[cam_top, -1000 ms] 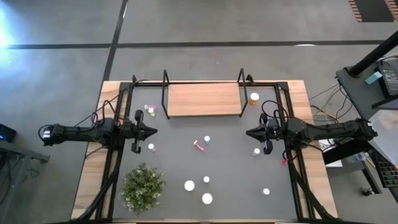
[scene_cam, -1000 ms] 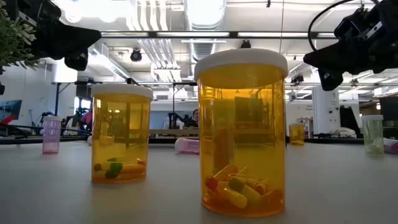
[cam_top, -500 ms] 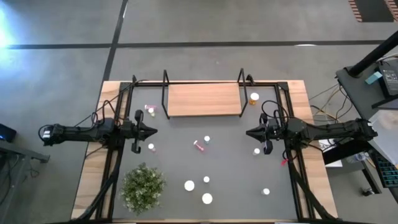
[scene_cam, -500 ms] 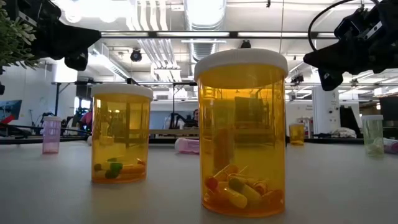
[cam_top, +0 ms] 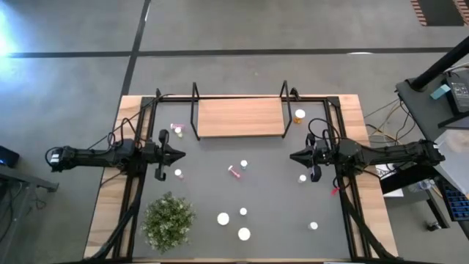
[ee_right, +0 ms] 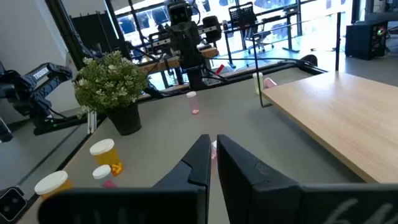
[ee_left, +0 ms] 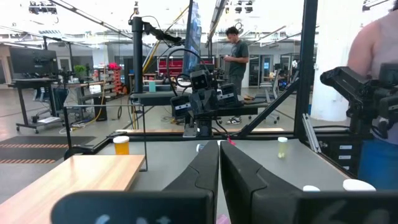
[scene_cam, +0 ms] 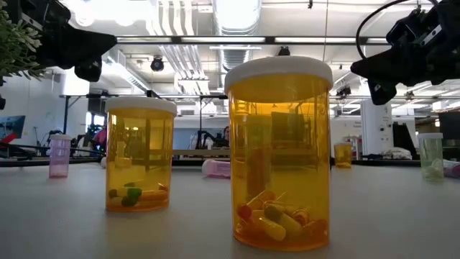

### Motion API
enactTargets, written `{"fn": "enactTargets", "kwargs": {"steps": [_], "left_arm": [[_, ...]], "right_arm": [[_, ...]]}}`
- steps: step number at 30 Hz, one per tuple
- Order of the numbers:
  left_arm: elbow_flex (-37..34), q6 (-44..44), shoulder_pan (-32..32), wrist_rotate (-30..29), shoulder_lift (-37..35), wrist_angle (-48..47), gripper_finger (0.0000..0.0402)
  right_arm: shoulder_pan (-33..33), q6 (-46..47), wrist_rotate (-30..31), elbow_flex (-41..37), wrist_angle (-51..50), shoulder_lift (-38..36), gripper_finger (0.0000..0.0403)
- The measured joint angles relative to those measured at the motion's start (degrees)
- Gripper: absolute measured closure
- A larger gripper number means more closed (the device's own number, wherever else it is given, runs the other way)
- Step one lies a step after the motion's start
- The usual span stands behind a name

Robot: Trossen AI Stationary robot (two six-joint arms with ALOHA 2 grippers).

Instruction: Pick and place medicine bottles onto shelf by color

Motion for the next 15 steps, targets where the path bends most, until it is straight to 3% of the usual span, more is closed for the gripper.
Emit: {"fn": "enactTargets", "kwargs": {"steps": [10, 15], "left_arm": [[0.0, 0.0, 0.0, 0.0, 0.0, 0.0, 0.0402], [0.0, 0.0, 0.0, 0.0, 0.0, 0.0, 0.0402]], "right_arm": [[0.0, 0.0, 0.0, 0.0, 0.1, 0.0, 0.0385], [0.0, 3.3, 0.0, 0.0, 5.2, 0.0, 0.0385]]}}
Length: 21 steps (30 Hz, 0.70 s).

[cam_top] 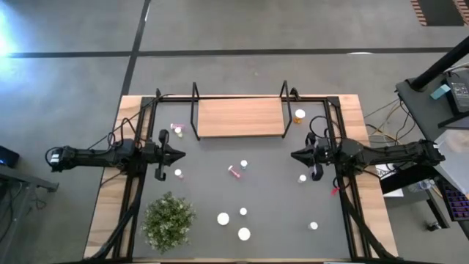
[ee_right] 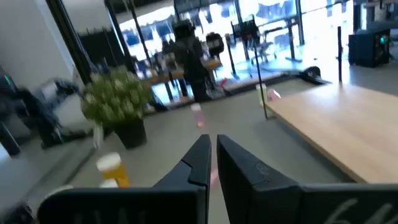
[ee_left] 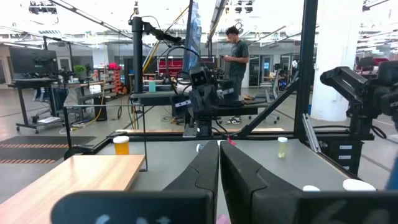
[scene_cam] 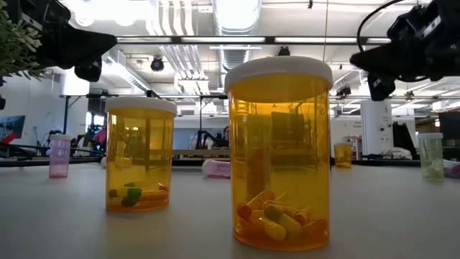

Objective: Pick and place medicine bottles onto shelf by color
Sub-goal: Put the top right orange pill bottle on the shelf

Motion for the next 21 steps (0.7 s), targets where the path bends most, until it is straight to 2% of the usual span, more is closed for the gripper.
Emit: {"fn": "enactTargets", "kwargs": {"steps": [5, 13, 21], "left_arm": [[0.0, 0.0, 0.0, 0.0, 0.0, 0.0, 0.0402], [0.0, 0.0, 0.0, 0.0, 0.0, 0.0, 0.0402], [0.0, 0.0, 0.0, 0.0, 0.0, 0.0, 0.0402]], "right_arm": [[0.0, 10.1, 0.9, 0.0, 8.3, 0.0, 0.0385], [0.0, 17.1, 12.6, 0.2, 15.3, 0.0, 0.0385], [0.0, 17.0, 16.3, 4.7, 15.2, 0.0, 0.0385]]}}
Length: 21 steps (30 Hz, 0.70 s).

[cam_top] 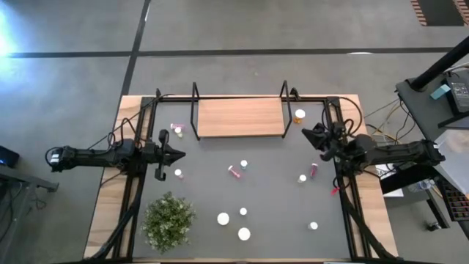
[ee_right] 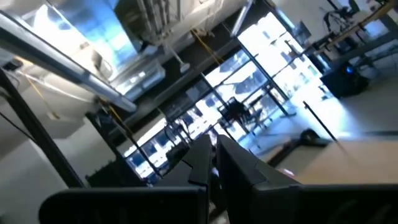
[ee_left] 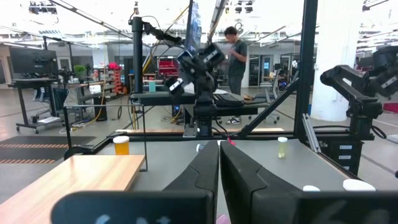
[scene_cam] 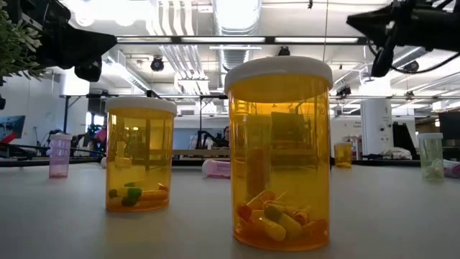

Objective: Pick and place medicine bottles onto shelf by color
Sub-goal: Put the top right orange pill bottle on the shelf

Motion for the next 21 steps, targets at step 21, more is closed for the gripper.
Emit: {"fn": "enactTargets", "kwargs": {"steps": [21], "left_arm": [[0.0, 0.0, 0.0, 0.0, 0.0, 0.0, 0.0402]], "right_arm": [[0.0, -38.1, 0.2, 21.6, -4.0, 2.7, 0.0385]]}}
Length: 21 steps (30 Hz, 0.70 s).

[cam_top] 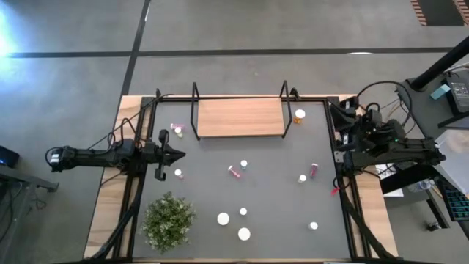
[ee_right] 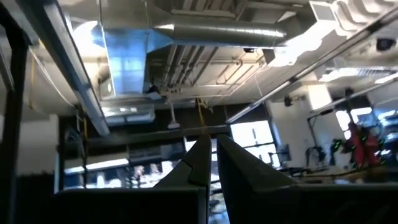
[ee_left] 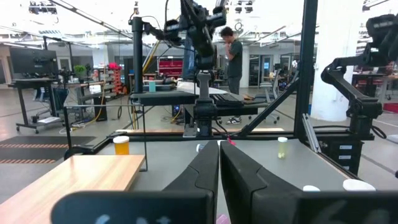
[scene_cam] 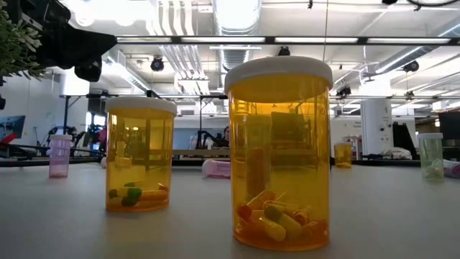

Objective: Pick and place medicine bottles onto shelf by color
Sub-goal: Put the top right orange pill bottle on the shelf

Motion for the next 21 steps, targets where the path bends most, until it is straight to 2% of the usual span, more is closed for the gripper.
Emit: {"fn": "enactTargets", "kwargs": {"steps": [5, 8, 11, 16, 18, 21], "left_arm": [[0.0, 0.0, 0.0, 0.0, 0.0, 0.0, 0.0402], [0.0, 0.0, 0.0, 0.0, 0.0, 0.0, 0.0402], [0.0, 0.0, 0.0, 0.0, 0.0, 0.0, 0.0402], [0.0, 0.0, 0.0, 0.0, 0.0, 0.0, 0.0402], [0.0, 0.0, 0.0, 0.0, 0.0, 0.0, 0.0402], [0.0, 0.0, 0.0, 0.0, 0.0, 0.0, 0.0402]], "right_arm": [[0.0, 2.1, 2.0, 5.6, -7.6, 3.1, 0.0385], [0.0, 8.1, 9.3, 8.5, -14.2, 5.6, 0.0385], [0.0, 15.9, 19.4, 11.3, -21.4, 7.8, 0.0385], [0.0, 22.5, 35.0, 16.2, -36.6, 11.5, 0.0385], [0.0, 25.9, 38.6, 17.9, -41.4, 12.8, 0.0385], [0.0, 27.8, 40.3, 19.8, -45.4, 14.5, 0.0385]]}}
